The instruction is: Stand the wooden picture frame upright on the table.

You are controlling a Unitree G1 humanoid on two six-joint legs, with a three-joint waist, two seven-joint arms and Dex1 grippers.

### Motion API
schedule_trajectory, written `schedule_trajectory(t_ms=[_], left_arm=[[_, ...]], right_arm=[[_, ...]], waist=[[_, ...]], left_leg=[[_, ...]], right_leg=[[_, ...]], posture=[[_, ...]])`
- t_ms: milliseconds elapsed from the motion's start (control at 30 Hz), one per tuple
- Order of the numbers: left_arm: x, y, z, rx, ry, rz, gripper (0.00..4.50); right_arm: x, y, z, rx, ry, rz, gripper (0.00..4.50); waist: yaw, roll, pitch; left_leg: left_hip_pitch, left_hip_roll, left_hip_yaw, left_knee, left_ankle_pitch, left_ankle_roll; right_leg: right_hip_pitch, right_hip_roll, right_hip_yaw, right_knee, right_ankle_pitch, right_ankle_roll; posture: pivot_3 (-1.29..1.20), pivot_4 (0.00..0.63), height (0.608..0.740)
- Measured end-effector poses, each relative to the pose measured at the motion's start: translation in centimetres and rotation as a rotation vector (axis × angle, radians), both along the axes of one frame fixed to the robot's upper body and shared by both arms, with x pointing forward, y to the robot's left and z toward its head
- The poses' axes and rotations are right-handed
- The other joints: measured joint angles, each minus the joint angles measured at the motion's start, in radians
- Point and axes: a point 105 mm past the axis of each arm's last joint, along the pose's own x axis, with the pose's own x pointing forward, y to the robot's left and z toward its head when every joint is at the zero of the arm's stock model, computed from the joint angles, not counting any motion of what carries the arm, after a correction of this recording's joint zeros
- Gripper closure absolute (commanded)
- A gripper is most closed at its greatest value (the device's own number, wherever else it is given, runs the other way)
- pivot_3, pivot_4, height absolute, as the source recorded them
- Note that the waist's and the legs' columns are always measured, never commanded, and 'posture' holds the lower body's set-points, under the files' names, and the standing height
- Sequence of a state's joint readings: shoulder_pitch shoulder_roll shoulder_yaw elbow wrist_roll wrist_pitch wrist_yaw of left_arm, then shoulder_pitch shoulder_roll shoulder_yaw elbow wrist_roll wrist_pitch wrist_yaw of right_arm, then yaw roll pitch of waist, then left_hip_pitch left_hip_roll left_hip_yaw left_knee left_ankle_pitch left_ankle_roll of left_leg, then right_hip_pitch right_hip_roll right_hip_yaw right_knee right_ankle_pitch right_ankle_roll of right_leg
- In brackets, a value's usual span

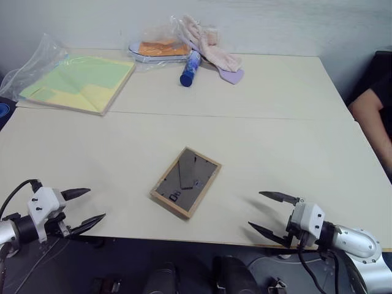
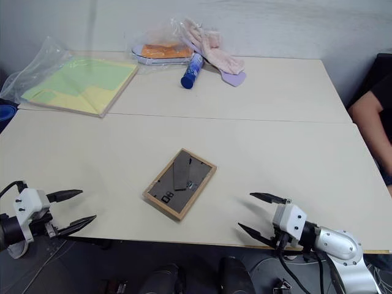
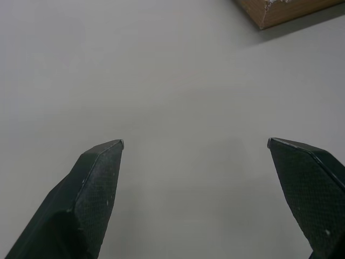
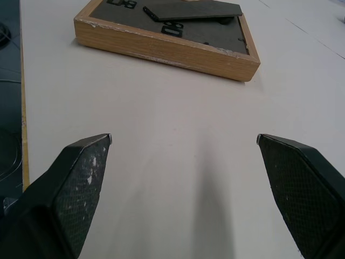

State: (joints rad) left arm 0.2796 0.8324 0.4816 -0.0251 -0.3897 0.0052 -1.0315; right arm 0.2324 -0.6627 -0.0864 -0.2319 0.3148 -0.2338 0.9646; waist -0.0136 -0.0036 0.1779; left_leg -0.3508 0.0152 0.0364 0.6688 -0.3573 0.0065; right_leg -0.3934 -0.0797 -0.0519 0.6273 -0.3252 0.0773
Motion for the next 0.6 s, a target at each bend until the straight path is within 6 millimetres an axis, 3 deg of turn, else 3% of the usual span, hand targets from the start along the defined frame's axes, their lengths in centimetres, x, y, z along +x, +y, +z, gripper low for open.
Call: schedule_trajectory(t_ms=[67, 167, 200, 333, 400, 500, 567, 600], left_arm=[[0.1, -0.3, -0.1, -0.001, 0.000, -0.011, 0.00], [0.7, -1.2, -0.1, -0.039, 0.028, -0.033, 0.00], [1.3, -2.1, 0.2, -0.054, 0.030, -0.060, 0.18], [5.3, -5.9, 2.4, -0.043, -0.074, -0.145, 1.27], [7.1, -7.1, 2.7, -0.037, -0.099, -0.153, 1.68], [9.5, -9.6, 1.6, -0.014, -0.076, -0.180, 2.58], [10.0, -11.0, 0.3, -0.008, -0.042, -0.207, 3.19], [10.1, -11.5, -0.3, -0.008, -0.022, -0.220, 3.49]], right_arm=[[0.1, 0.0, 0.0, 0.003, 0.006, -0.003, 0.04], [0.4, 0.6, 0.3, 0.016, 0.033, 0.003, 0.59], [0.6, 1.1, 0.5, 0.027, 0.046, 0.010, 0.90], [1.8, 3.3, 1.4, 0.031, 0.054, 0.031, 2.39], [2.3, 4.2, 1.2, 0.014, 0.057, 0.039, 2.84], [3.2, 6.3, 1.0, -0.007, 0.040, 0.067, 3.85], [3.6, 7.1, 0.6, -0.016, 0.039, 0.072, 4.49], [3.8, 7.4, 0.4, -0.028, 0.042, 0.078, 4.50]], waist=[[0.000, 0.000, 0.000], [0.000, 0.000, 0.000], [0.001, 0.000, 0.000], [0.016, -0.001, 0.000], [0.015, -0.001, -0.001], [0.009, -0.001, -0.001], [0.003, -0.001, -0.001], [0.002, -0.001, -0.001]], left_leg=[[0.000, 0.000, 0.000, 0.000, 0.000, 0.000], [0.000, 0.000, 0.000, 0.000, 0.000, 0.000], [0.000, 0.000, 0.000, 0.001, 0.000, 0.000], [-0.001, -0.001, 0.000, 0.002, 0.001, 0.000], [-0.001, -0.002, 0.000, 0.002, 0.001, 0.000], [-0.003, -0.002, 0.003, 0.006, 0.001, 0.000], [-0.004, -0.001, 0.004, 0.007, 0.000, 0.001], [-0.004, -0.001, 0.004, 0.008, 0.000, 0.001]], right_leg=[[0.000, 0.000, 0.000, 0.000, 0.000, 0.000], [0.000, 0.000, 0.000, 0.001, 0.000, 0.000], [0.000, 0.000, 0.000, 0.001, 0.000, 0.000], [0.000, 0.000, -0.001, 0.002, 0.000, 0.000], [-0.001, 0.001, -0.001, 0.002, 0.000, 0.001], [-0.003, 0.002, -0.001, 0.008, 0.001, 0.001], [-0.004, 0.002, -0.001, 0.009, 0.001, 0.001], [-0.004, 0.002, -0.001, 0.009, 0.001, 0.001]], posture=[[0.00, 0.150, 0.740], [0.00, 0.150, 0.740], [0.00, 0.150, 0.740], [0.00, 0.150, 0.740], [0.00, 0.150, 0.740], [0.00, 0.150, 0.740], [0.00, 0.150, 0.740], [0.00, 0.150, 0.740]])
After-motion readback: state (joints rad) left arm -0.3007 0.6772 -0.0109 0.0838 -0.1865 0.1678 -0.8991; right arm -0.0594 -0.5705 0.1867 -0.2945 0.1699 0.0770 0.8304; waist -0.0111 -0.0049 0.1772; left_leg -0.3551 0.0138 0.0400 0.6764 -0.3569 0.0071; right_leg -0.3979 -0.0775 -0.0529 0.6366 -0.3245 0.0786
